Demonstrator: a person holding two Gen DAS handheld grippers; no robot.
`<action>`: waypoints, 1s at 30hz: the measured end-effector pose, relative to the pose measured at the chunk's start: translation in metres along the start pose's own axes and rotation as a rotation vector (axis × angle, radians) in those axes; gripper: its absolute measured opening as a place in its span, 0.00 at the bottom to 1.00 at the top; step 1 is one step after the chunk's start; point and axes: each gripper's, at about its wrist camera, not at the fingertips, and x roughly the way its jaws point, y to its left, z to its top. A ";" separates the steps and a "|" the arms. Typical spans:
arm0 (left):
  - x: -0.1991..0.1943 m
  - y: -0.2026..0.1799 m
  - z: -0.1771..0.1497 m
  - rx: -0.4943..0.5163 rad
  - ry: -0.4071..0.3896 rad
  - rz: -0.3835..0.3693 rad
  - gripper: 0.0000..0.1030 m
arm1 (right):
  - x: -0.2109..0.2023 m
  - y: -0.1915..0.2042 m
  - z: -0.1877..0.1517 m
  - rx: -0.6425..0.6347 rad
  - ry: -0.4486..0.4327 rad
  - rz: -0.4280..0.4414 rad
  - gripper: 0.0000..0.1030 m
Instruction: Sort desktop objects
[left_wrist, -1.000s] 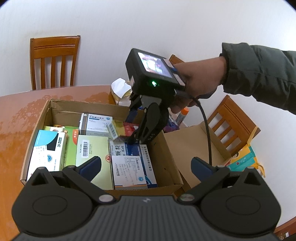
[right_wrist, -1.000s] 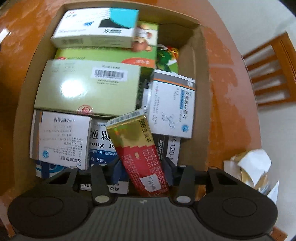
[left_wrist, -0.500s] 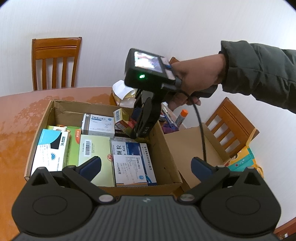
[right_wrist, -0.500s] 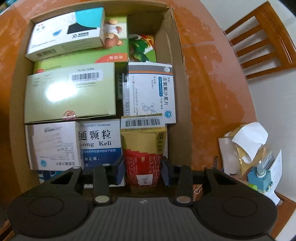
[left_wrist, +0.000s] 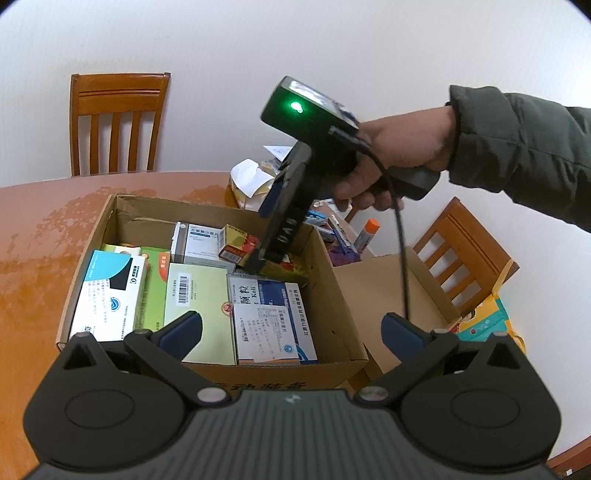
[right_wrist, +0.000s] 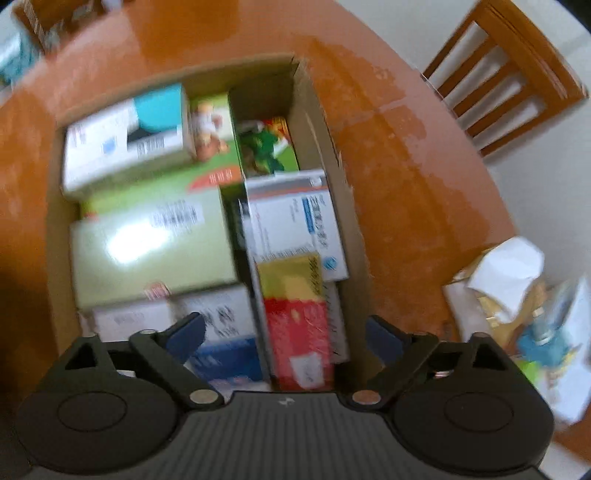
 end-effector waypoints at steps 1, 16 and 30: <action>0.000 0.000 0.000 0.003 0.003 0.000 1.00 | 0.004 -0.002 0.001 0.017 0.009 0.026 0.95; 0.002 0.012 -0.003 -0.027 0.014 0.020 1.00 | 0.045 -0.007 0.033 0.053 0.058 0.130 0.99; 0.001 0.018 -0.003 -0.036 0.016 0.025 1.00 | 0.042 -0.001 0.025 -0.062 0.096 0.080 0.99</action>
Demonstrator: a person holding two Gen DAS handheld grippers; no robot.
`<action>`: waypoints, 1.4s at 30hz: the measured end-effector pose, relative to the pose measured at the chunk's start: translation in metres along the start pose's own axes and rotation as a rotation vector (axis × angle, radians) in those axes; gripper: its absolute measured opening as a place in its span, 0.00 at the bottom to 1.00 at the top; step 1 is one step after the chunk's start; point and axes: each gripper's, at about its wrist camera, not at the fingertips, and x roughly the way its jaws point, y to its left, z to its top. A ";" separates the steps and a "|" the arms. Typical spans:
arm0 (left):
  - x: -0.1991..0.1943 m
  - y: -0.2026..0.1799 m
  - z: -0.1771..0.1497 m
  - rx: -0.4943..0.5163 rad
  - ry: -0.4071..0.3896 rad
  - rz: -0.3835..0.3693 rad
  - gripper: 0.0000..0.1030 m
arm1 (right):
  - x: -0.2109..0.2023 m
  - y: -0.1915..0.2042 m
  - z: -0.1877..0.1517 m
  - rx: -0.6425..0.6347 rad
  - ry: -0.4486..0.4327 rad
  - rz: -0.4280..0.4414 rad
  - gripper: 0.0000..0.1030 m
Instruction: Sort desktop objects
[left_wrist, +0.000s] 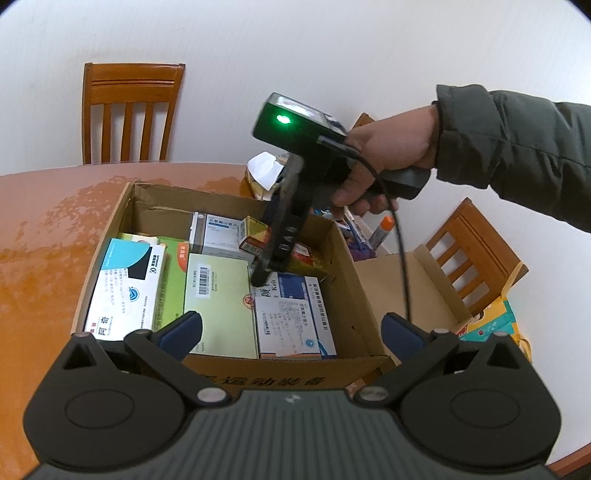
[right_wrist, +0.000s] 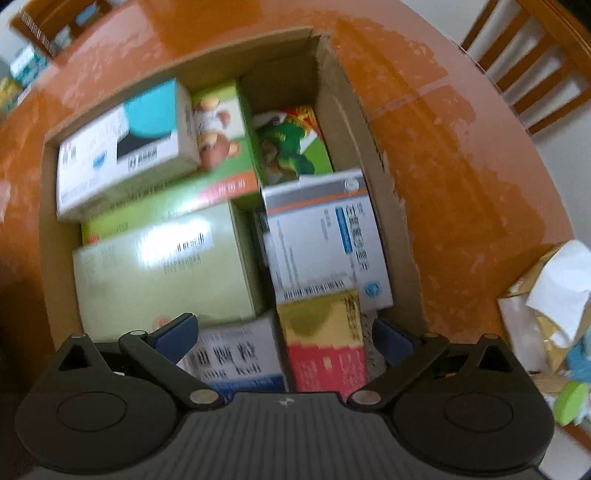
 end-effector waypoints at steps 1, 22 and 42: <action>0.000 0.000 0.000 -0.001 0.000 0.000 1.00 | 0.000 0.001 -0.003 -0.014 0.006 -0.003 0.99; -0.004 -0.009 -0.007 0.014 0.014 0.005 1.00 | -0.003 0.004 -0.041 -0.084 -0.025 -0.144 0.44; -0.020 -0.008 -0.017 0.008 -0.003 0.028 1.00 | -0.049 0.093 -0.035 -0.444 -0.064 -0.258 0.42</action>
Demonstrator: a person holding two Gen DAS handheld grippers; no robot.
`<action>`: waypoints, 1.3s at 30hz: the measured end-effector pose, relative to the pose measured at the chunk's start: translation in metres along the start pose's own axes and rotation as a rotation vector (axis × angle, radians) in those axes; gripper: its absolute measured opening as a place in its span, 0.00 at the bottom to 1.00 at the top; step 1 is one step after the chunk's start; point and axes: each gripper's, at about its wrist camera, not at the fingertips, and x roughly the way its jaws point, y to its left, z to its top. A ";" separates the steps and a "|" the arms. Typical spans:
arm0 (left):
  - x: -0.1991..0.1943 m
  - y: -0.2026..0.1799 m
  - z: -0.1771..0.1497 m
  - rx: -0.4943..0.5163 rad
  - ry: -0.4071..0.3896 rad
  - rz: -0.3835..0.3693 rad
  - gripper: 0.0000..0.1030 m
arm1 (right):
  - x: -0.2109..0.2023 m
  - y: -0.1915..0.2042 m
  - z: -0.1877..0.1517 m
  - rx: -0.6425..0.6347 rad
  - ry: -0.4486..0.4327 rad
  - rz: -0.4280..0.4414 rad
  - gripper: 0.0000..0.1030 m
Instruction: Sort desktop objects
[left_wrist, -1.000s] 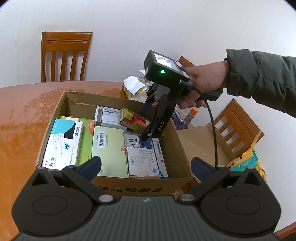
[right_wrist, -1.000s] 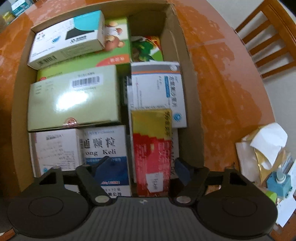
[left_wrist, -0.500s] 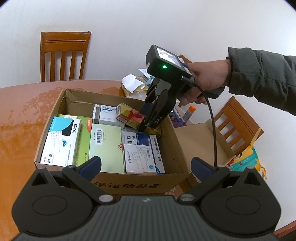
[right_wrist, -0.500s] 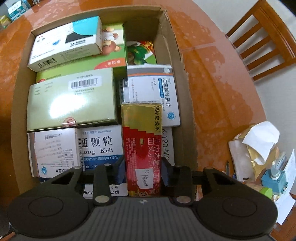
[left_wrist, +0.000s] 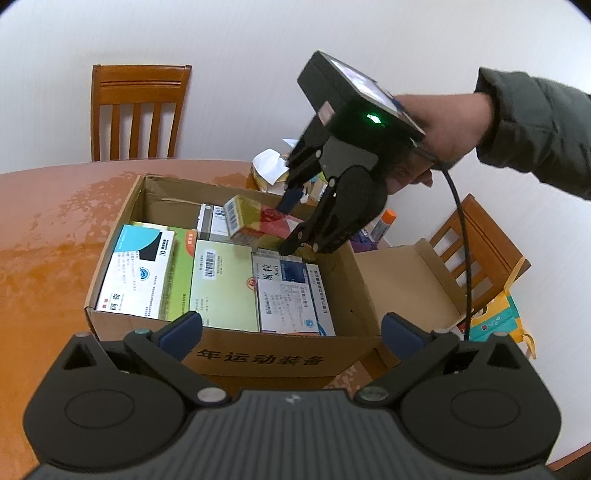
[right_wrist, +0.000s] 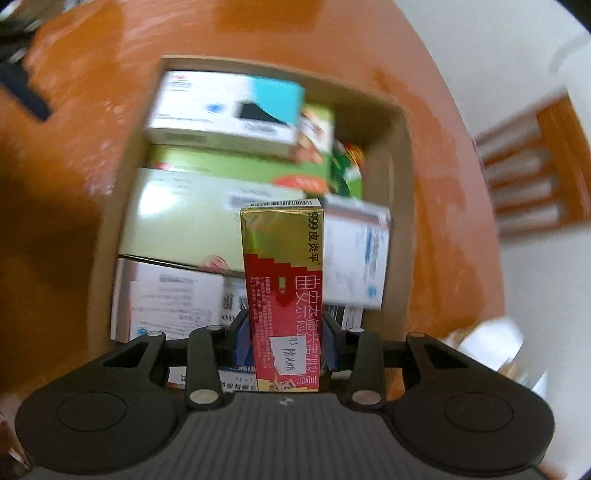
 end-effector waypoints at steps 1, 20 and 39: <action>0.000 0.000 0.000 0.001 0.002 0.001 1.00 | 0.000 0.009 0.003 -0.073 0.000 -0.028 0.42; 0.006 0.008 0.002 -0.062 0.011 0.036 1.00 | 0.029 0.083 0.031 -1.063 0.041 -0.214 0.43; 0.004 0.014 0.000 -0.096 0.000 0.051 1.00 | 0.031 0.083 0.039 -1.134 0.054 -0.236 0.68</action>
